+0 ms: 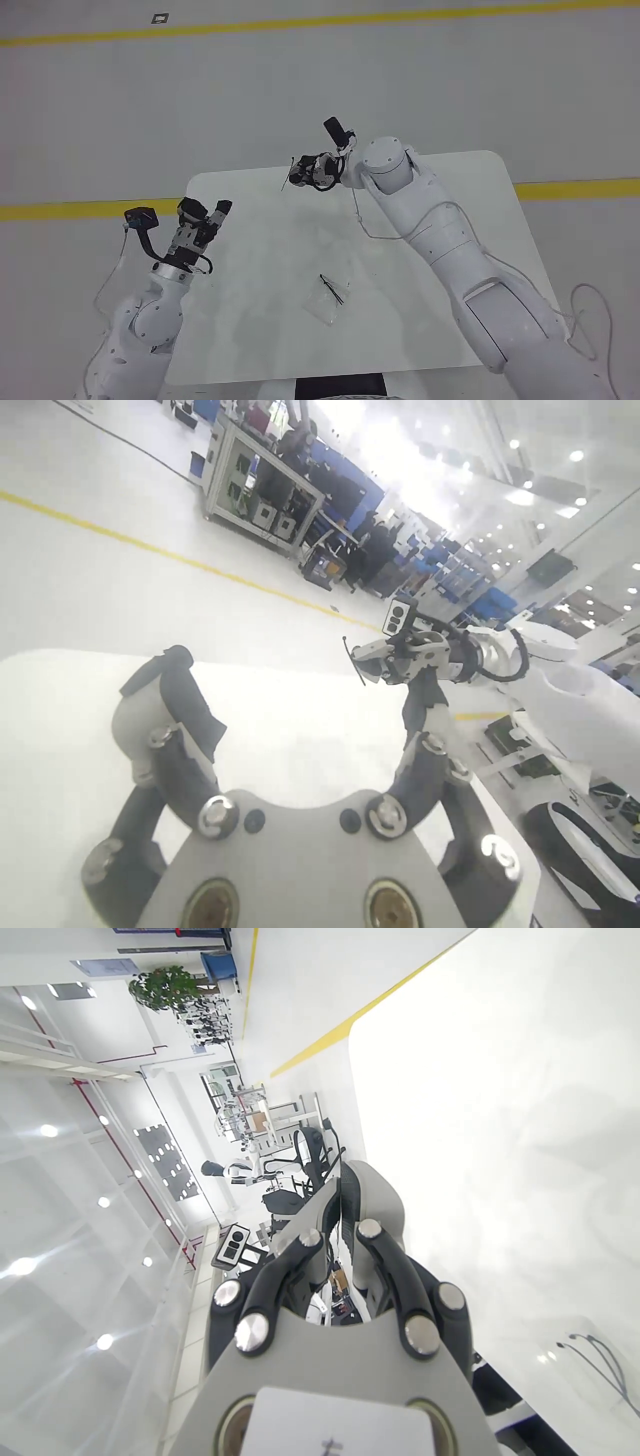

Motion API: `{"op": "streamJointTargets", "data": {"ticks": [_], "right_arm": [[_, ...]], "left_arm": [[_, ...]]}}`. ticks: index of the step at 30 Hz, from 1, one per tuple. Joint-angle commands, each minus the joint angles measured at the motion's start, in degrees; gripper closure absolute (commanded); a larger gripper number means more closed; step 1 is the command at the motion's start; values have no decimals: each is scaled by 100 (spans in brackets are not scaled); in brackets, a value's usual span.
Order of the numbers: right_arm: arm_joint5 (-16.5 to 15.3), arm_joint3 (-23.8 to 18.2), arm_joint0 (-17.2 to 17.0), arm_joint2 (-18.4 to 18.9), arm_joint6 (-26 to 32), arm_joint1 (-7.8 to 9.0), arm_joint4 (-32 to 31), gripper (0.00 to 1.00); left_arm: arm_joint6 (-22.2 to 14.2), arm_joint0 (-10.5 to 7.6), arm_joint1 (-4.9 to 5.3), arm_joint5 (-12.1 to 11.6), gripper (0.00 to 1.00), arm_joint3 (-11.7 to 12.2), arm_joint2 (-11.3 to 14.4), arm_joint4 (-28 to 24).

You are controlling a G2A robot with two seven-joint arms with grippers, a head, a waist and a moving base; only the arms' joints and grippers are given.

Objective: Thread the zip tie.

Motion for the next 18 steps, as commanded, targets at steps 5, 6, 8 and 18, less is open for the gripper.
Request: {"op": "streamJointTargets", "data": {"ticks": [5,6,8,18], "right_arm": [[0,-138,-103,-8,-158,6,37,100],[0,-126,-87,-12,-161,6,42,100],[0,-82,-49,-16,-171,1,74,100],[0,380,289,-154,-271,-80,301,100]], "left_arm": [[131,-84,86,0,0,-211,149,1486],[234,-79,120,0,0,-238,215,1839],[463,-78,192,0,0,-214,330,2347],[1565,-284,613,5,0,280,691,4382]]}}
